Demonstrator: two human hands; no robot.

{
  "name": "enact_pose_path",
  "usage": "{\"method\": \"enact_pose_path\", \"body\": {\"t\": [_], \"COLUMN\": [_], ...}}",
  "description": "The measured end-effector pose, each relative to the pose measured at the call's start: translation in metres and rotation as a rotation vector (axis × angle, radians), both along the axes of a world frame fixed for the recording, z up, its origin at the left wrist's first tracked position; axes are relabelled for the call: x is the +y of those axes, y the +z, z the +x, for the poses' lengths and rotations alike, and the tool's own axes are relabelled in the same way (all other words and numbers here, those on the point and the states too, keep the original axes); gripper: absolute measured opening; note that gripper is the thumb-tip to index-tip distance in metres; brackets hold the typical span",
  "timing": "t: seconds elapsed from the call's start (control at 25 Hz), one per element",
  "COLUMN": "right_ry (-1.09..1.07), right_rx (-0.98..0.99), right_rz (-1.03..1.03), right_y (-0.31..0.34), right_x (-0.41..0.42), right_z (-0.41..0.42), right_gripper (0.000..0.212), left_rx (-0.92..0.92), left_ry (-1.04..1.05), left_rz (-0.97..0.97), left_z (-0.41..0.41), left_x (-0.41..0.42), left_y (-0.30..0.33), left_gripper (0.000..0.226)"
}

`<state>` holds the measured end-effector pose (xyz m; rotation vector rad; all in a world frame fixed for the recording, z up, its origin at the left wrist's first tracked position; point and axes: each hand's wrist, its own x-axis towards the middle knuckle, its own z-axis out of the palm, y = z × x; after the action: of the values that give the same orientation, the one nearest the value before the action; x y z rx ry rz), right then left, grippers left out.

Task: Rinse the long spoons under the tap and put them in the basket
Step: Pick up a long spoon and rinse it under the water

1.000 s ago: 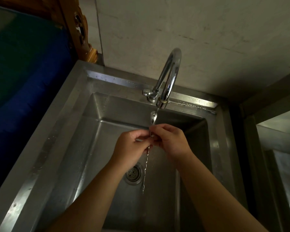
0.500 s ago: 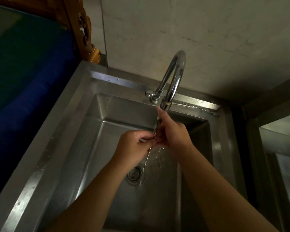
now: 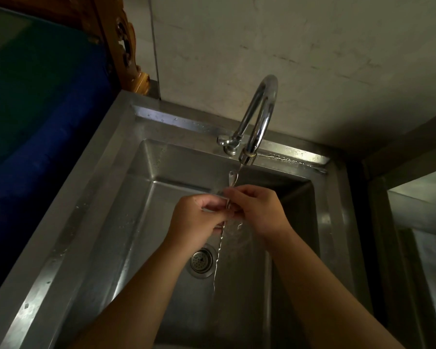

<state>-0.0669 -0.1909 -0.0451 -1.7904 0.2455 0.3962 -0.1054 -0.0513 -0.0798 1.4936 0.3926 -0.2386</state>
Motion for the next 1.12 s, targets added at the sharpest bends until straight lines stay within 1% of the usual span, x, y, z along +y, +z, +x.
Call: {"method": "enact_pose_path", "body": {"t": [0.32, 0.36, 0.44, 0.48, 0.6, 0.64, 0.68, 0.76, 0.84, 0.88, 0.92, 1.0, 1.08, 1.12], "right_ry": [-0.004, -0.005, -0.01, -0.008, -0.028, -0.048, -0.069, -0.107, -0.155, -0.185, -0.217, -0.29, -0.339, -0.354], "right_rx": [-0.035, -0.036, -0.031, -0.023, 0.018, 0.032, 0.043, 0.071, 0.129, 0.155, 0.178, 0.215, 0.263, 0.294], "right_rz": [0.072, 0.085, 0.13, 0.15, 0.187, 0.187, 0.188, 0.204, 0.212, 0.203, 0.18, 0.135, 0.115, 0.104], "right_y": [0.0, 0.0, -0.001, -0.001, -0.006, -0.008, -0.01, -0.016, -0.024, -0.03, -0.038, -0.055, -0.075, -0.087], "right_x": [-0.009, -0.009, -0.011, -0.012, -0.019, -0.023, -0.028, -0.038, -0.049, -0.054, -0.06, -0.071, -0.082, -0.086], "right_z": [-0.004, -0.004, -0.003, -0.003, -0.002, -0.002, -0.003, -0.005, -0.009, -0.01, -0.012, -0.014, -0.016, -0.017], "right_gripper": [0.01, 0.01, 0.01, 0.01, 0.018, 0.018, 0.017, 0.014, 0.005, 0.006, 0.011, 0.017, 0.017, 0.015], "left_rx": [-0.018, -0.024, -0.034, -0.048, -0.133, -0.177, -0.226, -0.303, -0.29, -0.263, -0.226, -0.142, -0.085, -0.085], "left_ry": [0.035, 0.022, -0.024, -0.058, -0.167, -0.197, -0.229, -0.315, -0.421, -0.47, -0.517, -0.603, -0.635, -0.629], "left_rz": [0.038, 0.051, 0.093, 0.135, 0.376, 0.469, 0.576, 0.821, 1.053, 1.148, 1.23, 1.336, 1.359, 1.361], "left_z": [0.002, 0.003, 0.005, 0.007, 0.027, 0.037, 0.048, 0.072, 0.095, 0.106, 0.114, 0.124, 0.128, 0.128], "left_x": [-0.004, -0.004, -0.001, 0.002, 0.016, 0.022, 0.028, 0.036, 0.04, 0.042, 0.044, 0.048, 0.051, 0.053], "left_y": [0.004, 0.005, 0.006, 0.006, 0.012, 0.013, 0.013, 0.01, 0.004, -0.001, -0.007, -0.023, -0.037, -0.043], "left_gripper": [0.018, 0.021, 0.033, 0.034, 0.015, 0.014, 0.019, 0.038, 0.056, 0.065, 0.075, 0.091, 0.101, 0.103]}}
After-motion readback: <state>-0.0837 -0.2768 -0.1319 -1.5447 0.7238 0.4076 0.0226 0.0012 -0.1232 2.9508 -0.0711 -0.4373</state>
